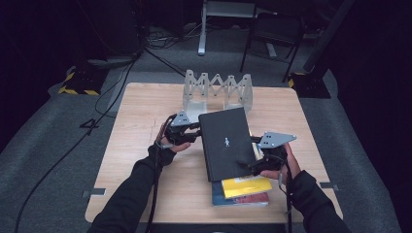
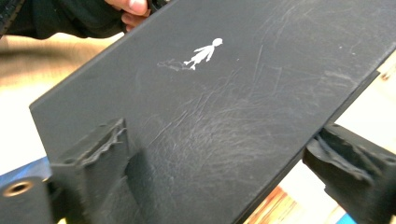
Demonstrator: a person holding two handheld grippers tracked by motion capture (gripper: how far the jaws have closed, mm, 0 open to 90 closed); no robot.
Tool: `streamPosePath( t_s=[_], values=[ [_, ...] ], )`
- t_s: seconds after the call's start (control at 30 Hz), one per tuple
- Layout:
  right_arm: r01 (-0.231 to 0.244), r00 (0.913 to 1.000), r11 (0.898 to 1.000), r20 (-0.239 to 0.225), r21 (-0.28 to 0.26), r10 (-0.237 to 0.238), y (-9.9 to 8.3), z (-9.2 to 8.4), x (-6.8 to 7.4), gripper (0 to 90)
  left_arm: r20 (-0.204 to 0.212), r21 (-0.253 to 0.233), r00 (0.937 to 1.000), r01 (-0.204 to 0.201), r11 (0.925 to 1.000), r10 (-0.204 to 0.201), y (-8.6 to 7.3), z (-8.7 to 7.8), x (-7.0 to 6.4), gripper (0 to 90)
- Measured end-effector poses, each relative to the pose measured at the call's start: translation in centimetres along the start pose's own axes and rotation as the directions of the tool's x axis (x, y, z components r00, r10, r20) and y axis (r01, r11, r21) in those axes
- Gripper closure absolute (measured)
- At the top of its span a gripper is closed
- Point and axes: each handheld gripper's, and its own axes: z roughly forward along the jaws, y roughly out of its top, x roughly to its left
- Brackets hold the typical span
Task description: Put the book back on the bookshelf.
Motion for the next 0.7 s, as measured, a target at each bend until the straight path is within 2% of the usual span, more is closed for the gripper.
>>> streamPosePath(
  t_s=[0.07,0.1,0.17,0.27,0.4,0.43,0.5,0.53,0.6,0.7],
  values=[
    [-0.002,1.0000,1.000,0.002,-0.031,0.002,0.1,-0.2,-0.1,15.0,0.001,-0.002,0.9995,-0.030,0.9995,0.030,0.7,-0.1,-0.2,62.9],
    [0.000,1.0000,0.999,0.003,-0.045,0.000,0.2,-0.4,-0.1,15.9,0.002,-0.004,0.9997,-0.026,0.9996,0.026,0.9,-0.1,-0.3,66.1],
    [0.002,0.9999,0.999,0.012,-0.051,-0.001,0.3,-0.4,0.0,16.1,0.007,-0.007,0.9997,-0.025,0.9997,0.025,1.3,-0.1,-0.4,66.1],
    [0.014,0.9998,0.995,0.017,-0.098,-0.012,0.6,-0.9,0.1,23.1,0.027,-0.021,0.9992,-0.028,0.9994,0.029,2.3,-0.1,-0.3,66.2],
    [0.048,0.9984,0.988,-0.021,-0.150,-0.051,1.1,-1.7,0.3,38.1,0.046,-0.055,0.9987,-0.019,0.9983,0.021,3.0,0.1,-0.5,66.5],
    [0.051,0.9978,0.985,-0.033,-0.163,-0.058,1.2,-1.8,0.3,41.9,0.044,-0.063,0.9989,-0.015,0.9979,0.018,3.1,0.1,-0.6,66.5],
    [0.074,0.9953,0.979,-0.047,-0.190,-0.084,1.4,-2.2,0.5,48.0,0.023,-0.073,0.9991,-0.034,0.9967,0.036,3.4,0.3,-0.8,66.5],
    [0.086,0.9935,0.975,-0.056,-0.207,-0.099,1.6,-2.4,0.7,51.8,0.028,-0.082,0.9993,-0.024,0.9964,0.026,3.4,0.3,-0.8,66.5],
    [0.109,0.9908,0.969,-0.055,-0.221,-0.124,1.9,-2.8,0.9,54.1,0.034,-0.090,0.9991,-0.022,0.9957,0.025,3.4,0.4,-0.8,66.5],
    [0.158,0.9854,0.964,-0.029,-0.213,-0.168,2.4,-3.0,1.4,54.1,0.035,-0.104,0.9989,-0.026,0.9943,0.030,3.6,0.4,-0.8,66.5]
  ],
)
